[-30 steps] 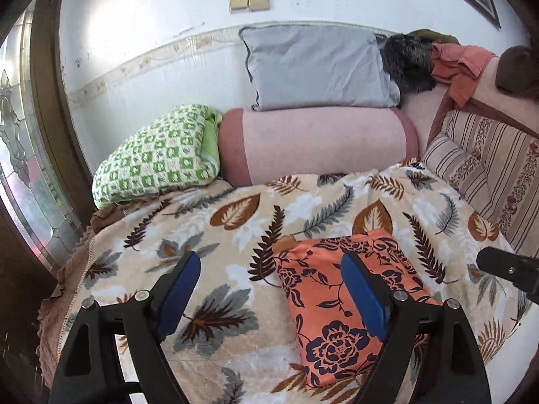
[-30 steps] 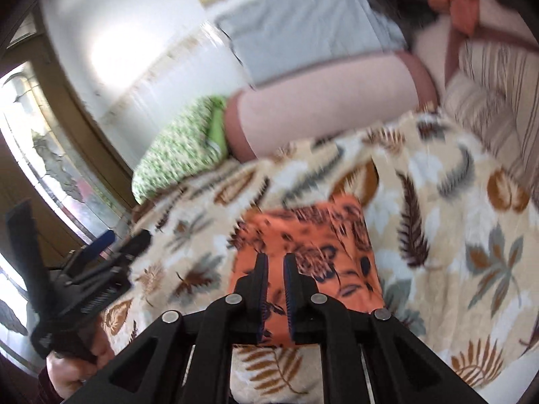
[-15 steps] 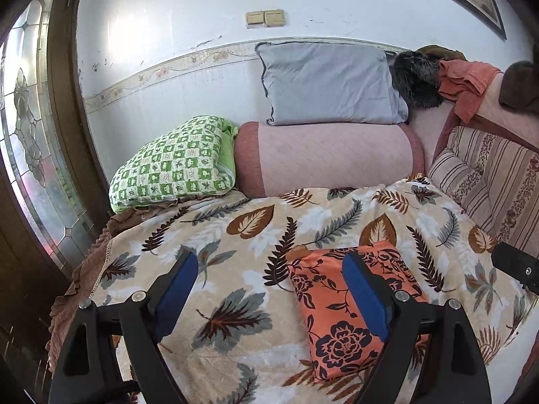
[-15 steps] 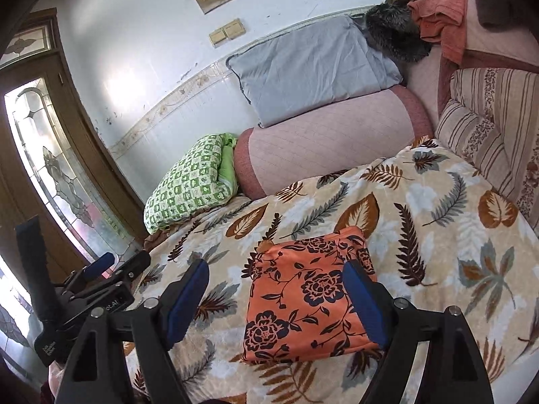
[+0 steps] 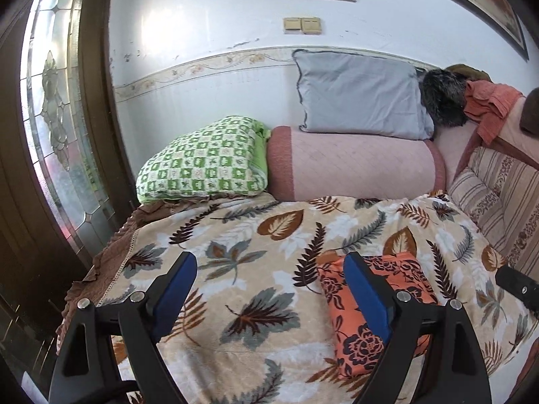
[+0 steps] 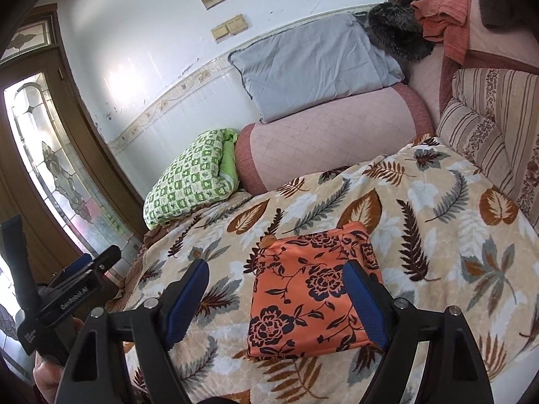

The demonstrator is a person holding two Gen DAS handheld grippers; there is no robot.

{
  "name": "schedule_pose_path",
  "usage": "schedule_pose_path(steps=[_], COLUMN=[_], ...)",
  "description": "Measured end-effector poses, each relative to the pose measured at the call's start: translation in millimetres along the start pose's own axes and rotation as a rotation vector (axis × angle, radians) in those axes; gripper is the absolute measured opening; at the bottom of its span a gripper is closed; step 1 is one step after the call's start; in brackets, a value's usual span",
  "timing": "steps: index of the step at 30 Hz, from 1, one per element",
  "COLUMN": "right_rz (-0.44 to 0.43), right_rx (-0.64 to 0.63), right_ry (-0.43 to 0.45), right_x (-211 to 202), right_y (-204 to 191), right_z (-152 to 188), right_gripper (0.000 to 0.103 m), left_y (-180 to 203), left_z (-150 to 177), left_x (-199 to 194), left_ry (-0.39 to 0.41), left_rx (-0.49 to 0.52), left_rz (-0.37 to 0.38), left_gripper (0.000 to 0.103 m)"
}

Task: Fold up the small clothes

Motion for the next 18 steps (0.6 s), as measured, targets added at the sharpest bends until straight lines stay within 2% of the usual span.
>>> schedule_pose_path(steps=[7, 18], right_rz=[-0.018, -0.03], right_rx=[-0.023, -0.017], right_ry=[-0.015, -0.028], right_x=[4.3, 6.3], right_y=[-15.3, -20.8], right_z=[8.8, 14.8], right_gripper=[0.085, 0.085], left_y=[-15.9, -14.9], left_z=[2.4, 8.1], left_x=[-6.0, 0.1], left_ry=[0.004, -0.023], left_rx=[-0.02, -0.016], left_rz=[-0.022, -0.027], left_gripper=[0.089, 0.089])
Point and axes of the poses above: each gripper's, at about its wrist camera, not at the fingertips, and x roughly the way its jaws point, y to its right, z to its underside, the point moved 5 cm from there along x, roughly the way its jaws point, and after that the axes turned 15 degrees about z, right-handed, at the moved point
